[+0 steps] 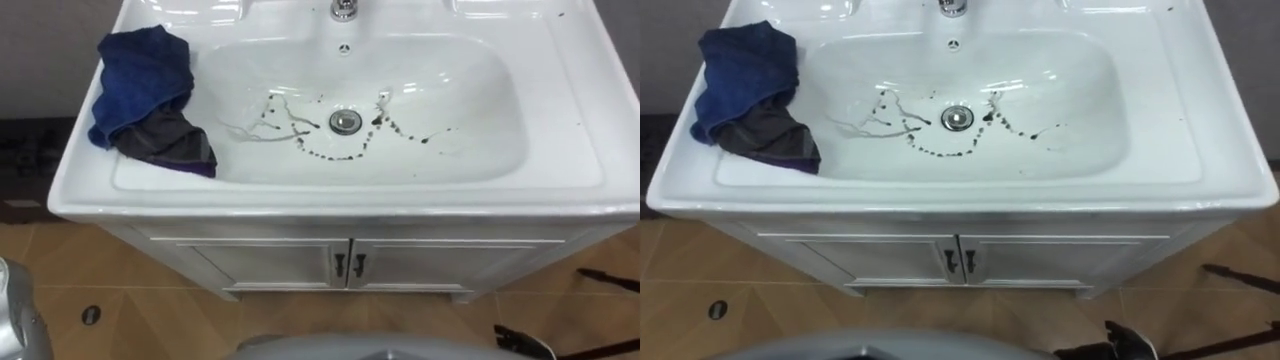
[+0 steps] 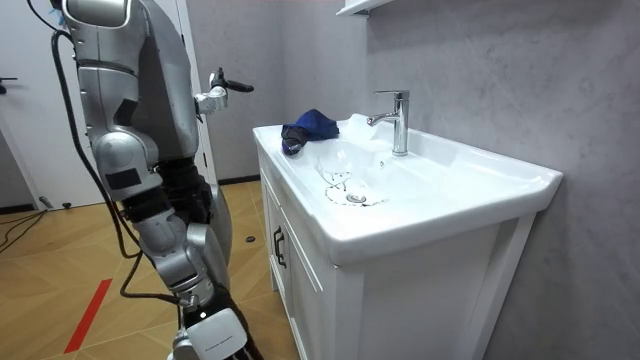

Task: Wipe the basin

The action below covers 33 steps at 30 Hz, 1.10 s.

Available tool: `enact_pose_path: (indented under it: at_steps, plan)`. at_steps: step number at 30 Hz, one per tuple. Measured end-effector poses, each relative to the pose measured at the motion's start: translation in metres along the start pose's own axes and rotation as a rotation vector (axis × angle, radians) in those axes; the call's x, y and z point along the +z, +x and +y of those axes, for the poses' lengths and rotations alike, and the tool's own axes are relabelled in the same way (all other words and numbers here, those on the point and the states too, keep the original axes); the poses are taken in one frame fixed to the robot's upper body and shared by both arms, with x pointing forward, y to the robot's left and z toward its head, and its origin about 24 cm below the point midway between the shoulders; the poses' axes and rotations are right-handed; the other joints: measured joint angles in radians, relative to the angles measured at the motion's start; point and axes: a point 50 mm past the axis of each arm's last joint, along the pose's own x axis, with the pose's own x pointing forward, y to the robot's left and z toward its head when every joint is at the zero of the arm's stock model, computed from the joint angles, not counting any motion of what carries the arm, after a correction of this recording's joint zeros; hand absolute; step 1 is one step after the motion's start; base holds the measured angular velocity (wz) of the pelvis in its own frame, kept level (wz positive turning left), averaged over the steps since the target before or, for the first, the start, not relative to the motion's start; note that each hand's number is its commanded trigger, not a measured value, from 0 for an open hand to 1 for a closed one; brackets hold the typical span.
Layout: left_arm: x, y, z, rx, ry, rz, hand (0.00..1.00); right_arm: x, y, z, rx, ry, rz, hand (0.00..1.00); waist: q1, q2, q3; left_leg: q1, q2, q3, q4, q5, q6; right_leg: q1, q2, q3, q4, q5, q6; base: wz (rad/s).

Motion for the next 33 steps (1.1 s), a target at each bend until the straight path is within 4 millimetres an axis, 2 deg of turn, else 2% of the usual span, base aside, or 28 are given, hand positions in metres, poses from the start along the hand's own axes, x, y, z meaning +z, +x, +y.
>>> enact_pose_path:
  at_steps: [10,16,18,26,33]
  plan:
    - [0.008,0.0,-0.013,-0.055,-0.015,-0.042,0.0,-0.006,-0.001,0.0,0.018,-0.013,0.016,0.0,-0.023,0.001,0.0016,0.007,0.0,0.005,0.0,0.0,0.0,-0.004,0.0,0.01,0.004,0.0,0.0,-0.04]
    - [0.037,-0.008,-0.024,-0.125,0.011,-0.244,0.0,-0.014,-0.002,0.0,0.018,-0.018,0.062,0.0,-0.026,-0.003,0.0043,0.005,0.0,0.004,0.0,0.0,0.0,-0.01,0.001,0.018,0.007,0.0,0.0,-0.01]
    - [0.041,-0.012,-0.028,-0.148,0.016,-0.275,0.0,-0.015,-0.001,0.001,0.016,-0.026,0.068,0.0,-0.031,-0.004,0.0043,0.005,0.0,0.004,0.0,0.0,0.0,-0.009,0.001,0.019,0.006,0.0,0.0,0.0]
    - [0.04,-0.024,-0.044,-0.258,0.021,-0.268,0.0,-0.019,-0.002,0.002,0.02,-0.072,0.095,0.0,-0.062,-0.014,0.0023,0.014,0.006,0.03,-0.001,0.0,0.0,-0.007,0.007,0.039,0.006,0.002,-0.003,-0.08]
    - [0.038,-0.035,-0.057,-0.365,0.037,-0.266,0.0,-0.024,-0.002,0.004,0.032,-0.113,0.14,0.0,-0.099,-0.02,0.0046,0.017,0.006,0.033,-0.007,0.0,0.0,-0.01,0.008,0.045,0.007,0.002,-0.002,-0.01]
